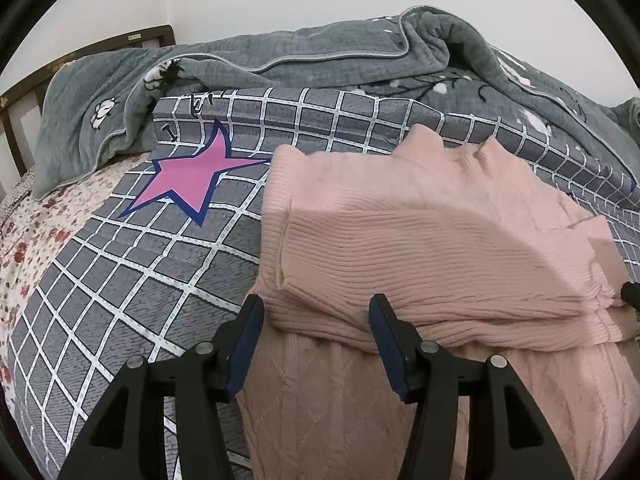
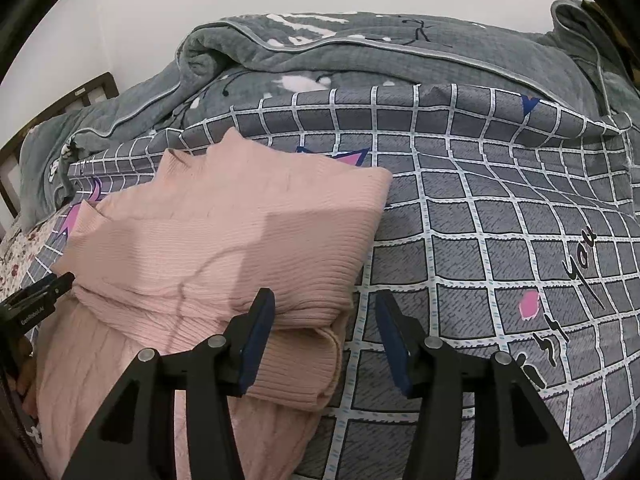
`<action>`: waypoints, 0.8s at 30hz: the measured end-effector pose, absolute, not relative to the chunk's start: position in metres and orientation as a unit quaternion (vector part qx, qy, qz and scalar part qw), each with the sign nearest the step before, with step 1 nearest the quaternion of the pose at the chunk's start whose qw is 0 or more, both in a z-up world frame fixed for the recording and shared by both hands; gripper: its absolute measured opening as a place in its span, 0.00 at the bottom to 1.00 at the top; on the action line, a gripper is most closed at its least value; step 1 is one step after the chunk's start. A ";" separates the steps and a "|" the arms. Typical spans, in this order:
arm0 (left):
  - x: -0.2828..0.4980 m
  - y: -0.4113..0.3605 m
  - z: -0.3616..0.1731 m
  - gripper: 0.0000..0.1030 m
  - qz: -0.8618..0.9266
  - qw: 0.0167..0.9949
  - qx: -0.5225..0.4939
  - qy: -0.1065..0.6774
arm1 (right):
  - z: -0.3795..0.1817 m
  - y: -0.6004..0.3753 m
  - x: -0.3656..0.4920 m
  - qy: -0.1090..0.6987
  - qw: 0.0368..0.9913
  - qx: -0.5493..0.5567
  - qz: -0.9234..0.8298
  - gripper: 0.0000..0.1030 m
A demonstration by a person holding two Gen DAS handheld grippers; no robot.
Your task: Fold small clothes
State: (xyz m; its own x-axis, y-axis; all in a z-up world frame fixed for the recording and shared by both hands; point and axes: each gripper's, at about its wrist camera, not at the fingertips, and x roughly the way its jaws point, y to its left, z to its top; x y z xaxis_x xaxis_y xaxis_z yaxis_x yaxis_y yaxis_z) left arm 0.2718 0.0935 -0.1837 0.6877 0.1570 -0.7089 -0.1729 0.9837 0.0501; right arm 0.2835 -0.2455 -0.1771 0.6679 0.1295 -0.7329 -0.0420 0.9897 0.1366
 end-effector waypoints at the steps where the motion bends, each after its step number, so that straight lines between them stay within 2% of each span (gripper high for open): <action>1: 0.272 0.094 -0.184 0.52 0.089 0.919 -0.011 0.385 | -0.177 -0.246 0.283 0.405 0.912 0.056 0.047 0.50; 24: 0.272 0.094 -0.183 0.54 0.088 0.918 -0.014 0.386 | -0.175 -0.246 0.282 0.403 0.913 0.052 0.043 0.50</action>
State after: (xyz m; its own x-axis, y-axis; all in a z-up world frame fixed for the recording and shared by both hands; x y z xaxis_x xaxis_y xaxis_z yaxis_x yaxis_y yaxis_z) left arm 0.2718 0.0944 -0.1835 0.6868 0.1502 -0.7111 -0.1717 0.9843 0.0421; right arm 0.2821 -0.2462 -0.1754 0.6714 0.1195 -0.7314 -0.0358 0.9910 0.1290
